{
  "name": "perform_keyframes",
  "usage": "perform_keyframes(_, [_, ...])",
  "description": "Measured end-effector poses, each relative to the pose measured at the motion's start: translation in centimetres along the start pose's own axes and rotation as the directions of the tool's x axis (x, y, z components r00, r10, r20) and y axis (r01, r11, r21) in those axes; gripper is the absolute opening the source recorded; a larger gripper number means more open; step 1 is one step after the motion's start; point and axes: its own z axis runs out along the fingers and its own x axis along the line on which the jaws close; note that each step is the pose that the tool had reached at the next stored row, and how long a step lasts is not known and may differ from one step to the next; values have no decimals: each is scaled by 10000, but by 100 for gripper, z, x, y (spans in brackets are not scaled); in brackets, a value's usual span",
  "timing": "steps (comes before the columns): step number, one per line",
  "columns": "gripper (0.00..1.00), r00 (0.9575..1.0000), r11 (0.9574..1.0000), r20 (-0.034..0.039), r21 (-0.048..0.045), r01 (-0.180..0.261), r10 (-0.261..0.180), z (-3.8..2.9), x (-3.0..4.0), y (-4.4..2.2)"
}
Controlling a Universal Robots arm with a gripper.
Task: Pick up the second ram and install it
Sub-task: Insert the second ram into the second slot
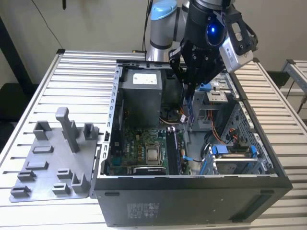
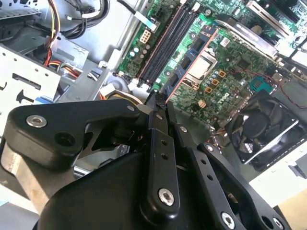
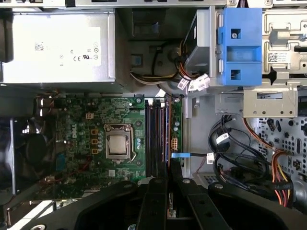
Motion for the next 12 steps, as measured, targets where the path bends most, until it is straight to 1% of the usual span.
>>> perform_keyframes(6, [14, 10000, 10000, 1, 1, -2, 2, 3, 1, 0])
perform_keyframes(12, [14, 10000, 10000, 25, 0, 0, 0, 37, 1, -2])
